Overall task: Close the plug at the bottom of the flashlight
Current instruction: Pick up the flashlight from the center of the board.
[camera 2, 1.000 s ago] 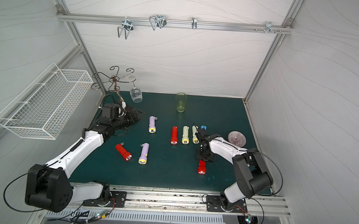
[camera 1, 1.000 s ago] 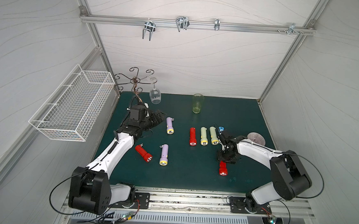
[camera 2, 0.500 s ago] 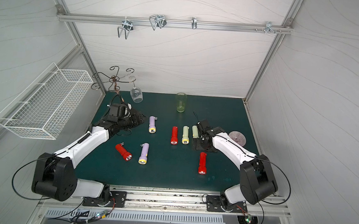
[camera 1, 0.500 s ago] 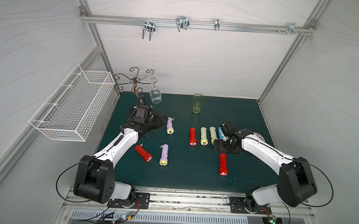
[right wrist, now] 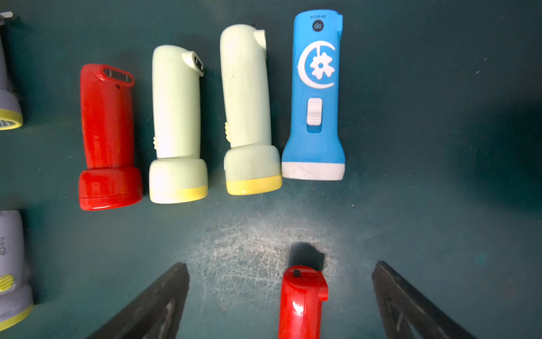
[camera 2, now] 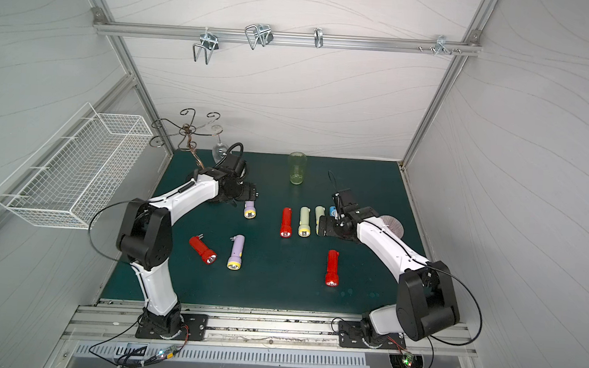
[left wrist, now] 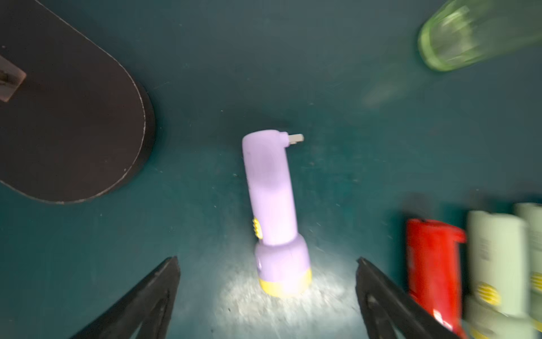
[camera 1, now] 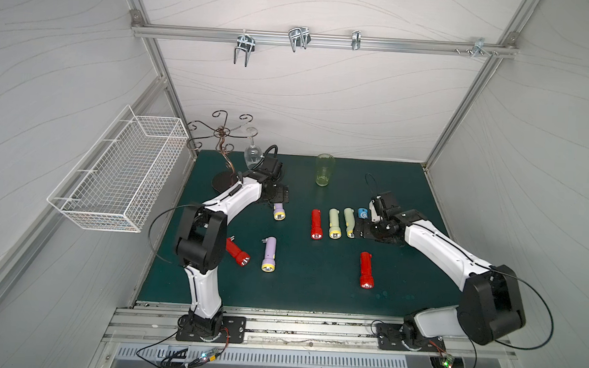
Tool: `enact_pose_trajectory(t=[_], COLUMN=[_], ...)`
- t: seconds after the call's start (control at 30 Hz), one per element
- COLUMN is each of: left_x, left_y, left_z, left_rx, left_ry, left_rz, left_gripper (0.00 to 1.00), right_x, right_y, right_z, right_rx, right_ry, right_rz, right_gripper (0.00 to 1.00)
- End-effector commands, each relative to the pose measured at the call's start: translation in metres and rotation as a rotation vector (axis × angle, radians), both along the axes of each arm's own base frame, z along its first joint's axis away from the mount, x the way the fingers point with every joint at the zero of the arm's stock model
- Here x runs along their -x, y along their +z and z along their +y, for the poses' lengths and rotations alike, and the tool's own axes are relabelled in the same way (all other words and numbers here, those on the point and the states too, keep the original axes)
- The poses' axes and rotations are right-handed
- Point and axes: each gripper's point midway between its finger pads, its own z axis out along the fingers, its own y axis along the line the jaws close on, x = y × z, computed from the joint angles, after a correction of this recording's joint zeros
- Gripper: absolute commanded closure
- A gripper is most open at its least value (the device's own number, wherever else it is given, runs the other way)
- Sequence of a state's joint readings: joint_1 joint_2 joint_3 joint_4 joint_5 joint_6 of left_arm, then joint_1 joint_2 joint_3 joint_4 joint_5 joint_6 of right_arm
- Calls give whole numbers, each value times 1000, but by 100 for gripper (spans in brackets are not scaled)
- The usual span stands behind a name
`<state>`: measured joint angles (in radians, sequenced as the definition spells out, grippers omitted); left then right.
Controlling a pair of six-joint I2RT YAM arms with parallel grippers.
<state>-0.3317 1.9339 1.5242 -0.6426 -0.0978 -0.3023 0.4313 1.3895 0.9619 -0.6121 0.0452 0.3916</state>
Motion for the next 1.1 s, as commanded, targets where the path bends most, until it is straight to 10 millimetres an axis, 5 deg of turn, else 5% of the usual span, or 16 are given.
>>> enact_pose_trajectory(t=[0.0, 0.27, 0.53, 0.77, 1.07], left_x=[-4, -31, -27, -39, -39], left_y=[-7, -36, -69, -71, -66], left_z=[14, -1, -6, -14, -19], left_rx=[-141, -175, -172, -149, -121], left_ry=[-28, -54, -59, -65, -73], left_rz=[49, 108, 175, 153, 147], left_gripper=[7, 17, 32, 43, 74], right_x=[-1, -2, -3, -3, -5], right_y=[9, 17, 14, 13, 14], right_z=[5, 6, 4, 3, 4], right_rx=[-48, -67, -55, -46, -45], right_ry=[15, 16, 8, 9, 11], right_rz=[-48, -73, -67, -65, -67], right_gripper=[1, 1, 1, 1, 1])
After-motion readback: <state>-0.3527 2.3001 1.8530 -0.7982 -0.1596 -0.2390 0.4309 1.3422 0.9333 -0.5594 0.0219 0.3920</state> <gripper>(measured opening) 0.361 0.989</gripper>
